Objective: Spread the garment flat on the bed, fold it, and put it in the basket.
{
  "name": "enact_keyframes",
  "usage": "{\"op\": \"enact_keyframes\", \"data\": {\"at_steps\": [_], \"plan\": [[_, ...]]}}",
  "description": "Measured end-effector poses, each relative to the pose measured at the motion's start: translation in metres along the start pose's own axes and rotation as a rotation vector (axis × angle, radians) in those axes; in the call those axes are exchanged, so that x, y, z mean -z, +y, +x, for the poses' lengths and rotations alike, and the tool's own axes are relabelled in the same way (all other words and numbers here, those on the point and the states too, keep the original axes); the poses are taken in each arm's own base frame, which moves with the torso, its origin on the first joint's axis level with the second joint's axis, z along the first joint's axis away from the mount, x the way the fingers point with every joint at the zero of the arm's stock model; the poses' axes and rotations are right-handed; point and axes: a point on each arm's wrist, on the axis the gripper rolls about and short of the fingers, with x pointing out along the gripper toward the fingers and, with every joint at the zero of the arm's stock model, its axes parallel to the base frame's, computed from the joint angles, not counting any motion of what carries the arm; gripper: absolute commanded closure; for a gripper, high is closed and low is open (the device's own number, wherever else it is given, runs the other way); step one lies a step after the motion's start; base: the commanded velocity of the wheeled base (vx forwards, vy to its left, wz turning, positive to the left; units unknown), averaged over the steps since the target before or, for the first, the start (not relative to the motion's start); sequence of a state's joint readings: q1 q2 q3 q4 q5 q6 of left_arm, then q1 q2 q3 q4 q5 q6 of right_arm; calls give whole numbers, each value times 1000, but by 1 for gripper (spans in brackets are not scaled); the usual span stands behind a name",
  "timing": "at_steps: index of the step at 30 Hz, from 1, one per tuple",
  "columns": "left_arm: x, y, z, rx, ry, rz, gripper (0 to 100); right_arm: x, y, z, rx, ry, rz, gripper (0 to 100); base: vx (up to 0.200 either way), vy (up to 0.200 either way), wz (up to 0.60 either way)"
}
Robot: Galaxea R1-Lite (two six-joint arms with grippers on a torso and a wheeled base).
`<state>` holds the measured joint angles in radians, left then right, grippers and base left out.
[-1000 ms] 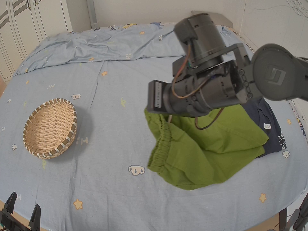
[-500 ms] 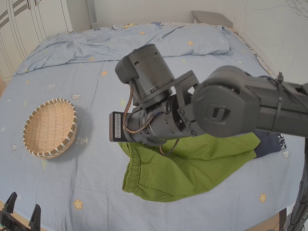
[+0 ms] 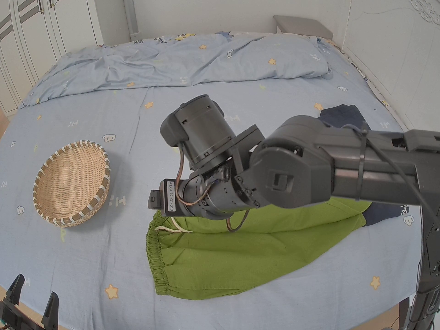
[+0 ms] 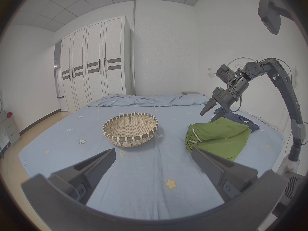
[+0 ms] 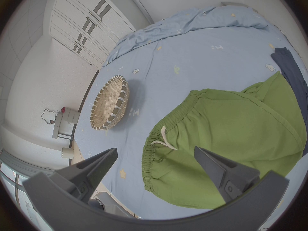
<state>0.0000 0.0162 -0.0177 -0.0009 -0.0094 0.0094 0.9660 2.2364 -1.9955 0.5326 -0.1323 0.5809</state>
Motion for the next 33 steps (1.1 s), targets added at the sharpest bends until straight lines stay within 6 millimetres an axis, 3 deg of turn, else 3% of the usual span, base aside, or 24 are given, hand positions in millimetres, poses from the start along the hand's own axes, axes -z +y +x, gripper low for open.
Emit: {"op": "enact_keyframes", "data": {"at_steps": [6,11,15,20,24,33], "plan": [[-5,0,-1,9,-15,-31,0,-10,-21,-23,-3,-5,36,0,0,0,0],[-39,-1,-9,87,-45,-87,0,-22,-53,-63,-50,-23,91,0,0,0,0],[-67,-3,-3,182,1,-120,0,-24,-80,-94,-70,-59,135,0,0,0,0],[-92,-5,22,305,146,-180,0,-17,-115,-124,-67,-112,189,0,0,0,0],[-101,-8,55,387,288,-233,0,-8,-138,-142,-48,-146,230,0,0,0,0],[-89,-29,138,557,545,-258,0,12,-174,-172,-12,-206,306,0,0,0,0]]}}
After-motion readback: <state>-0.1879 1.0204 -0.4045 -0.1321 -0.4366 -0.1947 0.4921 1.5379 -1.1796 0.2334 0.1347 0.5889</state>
